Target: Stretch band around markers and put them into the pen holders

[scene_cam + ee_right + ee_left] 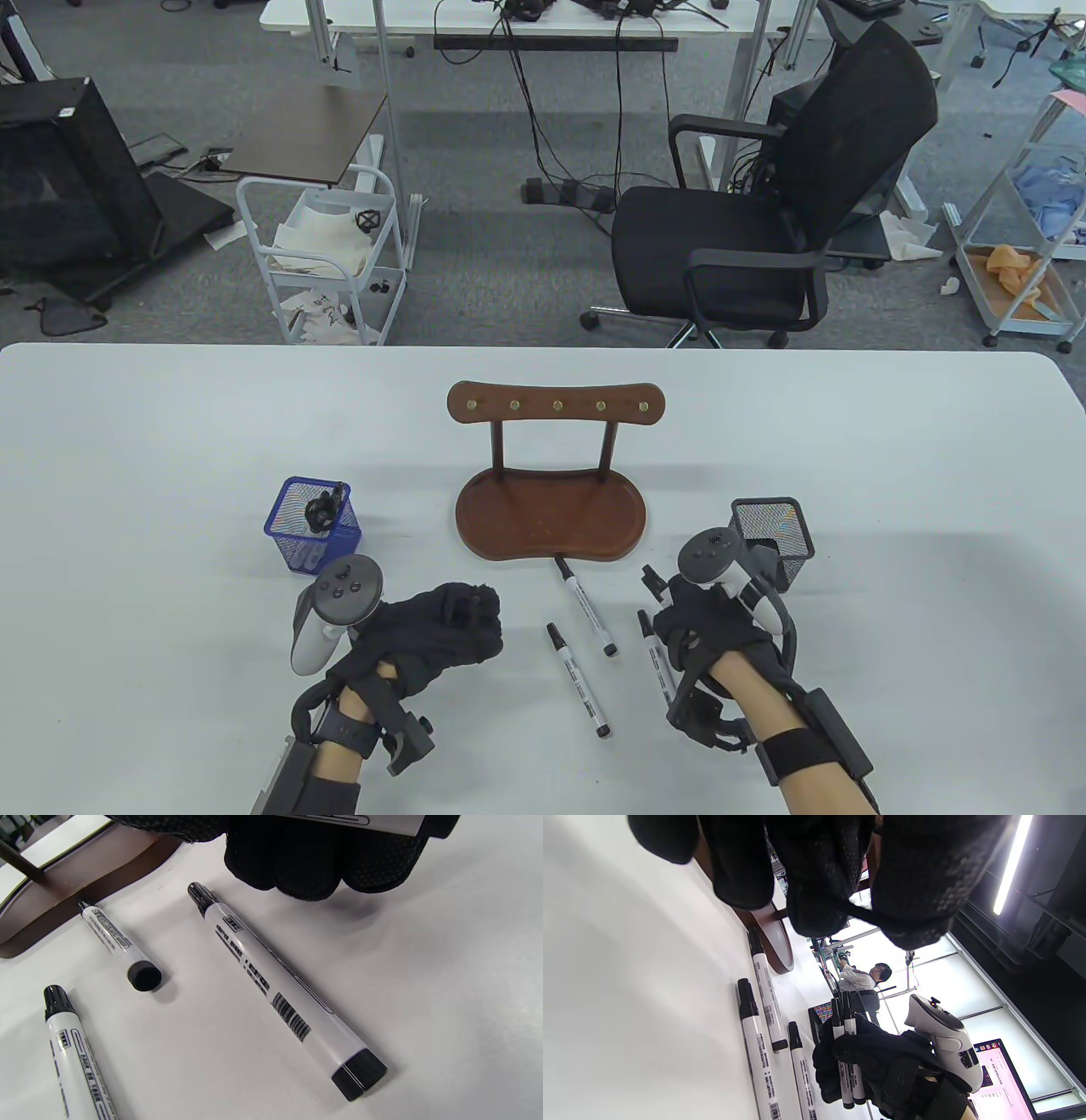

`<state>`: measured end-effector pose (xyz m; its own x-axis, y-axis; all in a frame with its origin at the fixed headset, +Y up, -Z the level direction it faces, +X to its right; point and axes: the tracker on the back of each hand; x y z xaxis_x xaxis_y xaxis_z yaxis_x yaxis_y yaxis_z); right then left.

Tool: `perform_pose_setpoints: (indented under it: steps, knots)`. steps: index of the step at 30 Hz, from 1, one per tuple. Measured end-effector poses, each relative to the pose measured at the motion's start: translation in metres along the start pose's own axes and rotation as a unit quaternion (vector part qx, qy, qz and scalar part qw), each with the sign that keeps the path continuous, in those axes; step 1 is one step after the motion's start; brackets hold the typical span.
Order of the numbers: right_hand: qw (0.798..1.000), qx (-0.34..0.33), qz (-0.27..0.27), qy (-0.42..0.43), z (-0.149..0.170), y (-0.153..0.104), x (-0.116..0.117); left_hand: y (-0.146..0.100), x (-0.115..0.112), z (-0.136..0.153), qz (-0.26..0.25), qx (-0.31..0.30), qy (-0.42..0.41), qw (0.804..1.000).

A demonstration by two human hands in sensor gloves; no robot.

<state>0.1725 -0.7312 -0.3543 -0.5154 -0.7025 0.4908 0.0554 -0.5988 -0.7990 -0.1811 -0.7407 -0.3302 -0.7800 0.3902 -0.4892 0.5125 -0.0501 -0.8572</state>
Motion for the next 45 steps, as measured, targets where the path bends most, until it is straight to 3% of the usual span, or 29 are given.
perform_pose_setpoints:
  steps: [15,23,38,45]
  knots:
    - [0.999,0.016,0.018,-0.049,0.013,-0.006,0.026,0.000,-0.001,0.001,0.001,0.003,0.004,1.000]
    - [0.997,0.033,0.001,-0.073,0.007,-0.008,0.028,0.000,-0.001,0.001,0.000,0.003,0.003,1.000]
    - [0.989,0.053,0.043,-0.131,-0.008,-0.010,0.037,0.000,-0.001,0.002,-0.001,0.004,0.001,1.000]
    - [0.992,0.044,0.016,-0.119,-0.007,-0.008,0.032,0.000,0.000,0.002,-0.002,0.004,0.000,1.000]
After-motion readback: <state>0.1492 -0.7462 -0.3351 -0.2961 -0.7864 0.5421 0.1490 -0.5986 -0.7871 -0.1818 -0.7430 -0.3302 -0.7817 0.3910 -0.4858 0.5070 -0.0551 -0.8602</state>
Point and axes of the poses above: the tracker on the back of each hand, its own z axis roughly to the little-finger side, its own y axis roughly from the wrist to the fingertips, x = y × z, and after that the axes turned 3 degrees about y, right-handed
